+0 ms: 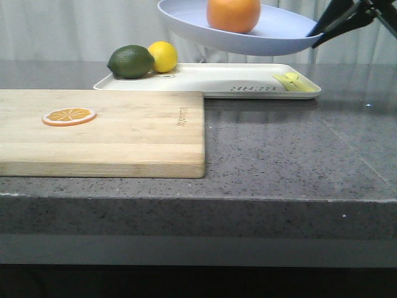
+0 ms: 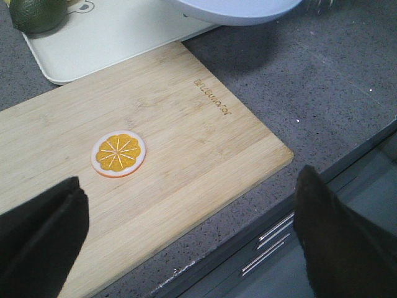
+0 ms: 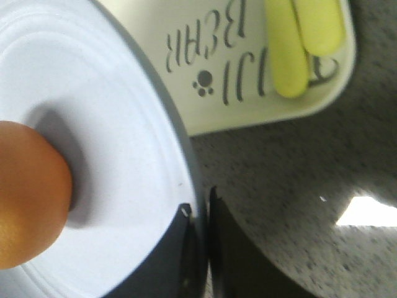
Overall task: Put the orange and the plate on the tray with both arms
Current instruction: 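Carry the plate with the orange onto the white tray and release it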
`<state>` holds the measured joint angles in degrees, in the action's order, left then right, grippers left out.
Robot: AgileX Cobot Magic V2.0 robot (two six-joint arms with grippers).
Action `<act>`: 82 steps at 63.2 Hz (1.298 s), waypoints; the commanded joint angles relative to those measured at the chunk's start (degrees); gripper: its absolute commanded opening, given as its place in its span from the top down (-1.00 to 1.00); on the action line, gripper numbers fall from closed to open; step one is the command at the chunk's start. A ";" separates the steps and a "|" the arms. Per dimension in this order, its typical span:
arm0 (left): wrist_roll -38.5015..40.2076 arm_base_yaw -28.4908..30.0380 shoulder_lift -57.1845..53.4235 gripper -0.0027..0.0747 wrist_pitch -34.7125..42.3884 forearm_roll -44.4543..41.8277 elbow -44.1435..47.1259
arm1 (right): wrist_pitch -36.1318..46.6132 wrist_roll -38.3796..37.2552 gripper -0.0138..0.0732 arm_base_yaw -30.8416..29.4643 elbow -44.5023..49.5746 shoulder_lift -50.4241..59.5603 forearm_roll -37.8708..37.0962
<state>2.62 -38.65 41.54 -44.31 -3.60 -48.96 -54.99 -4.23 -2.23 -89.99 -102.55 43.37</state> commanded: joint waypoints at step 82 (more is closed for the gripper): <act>0.58 0.25 -0.21 -0.76 4.21 -0.13 -1.48 | -3.47 -23.34 0.93 5.07 -37.44 -21.52 -15.89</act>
<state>2.62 -38.65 41.54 -44.31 -3.60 -48.96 -61.81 -27.31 2.87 -125.20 -128.04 24.83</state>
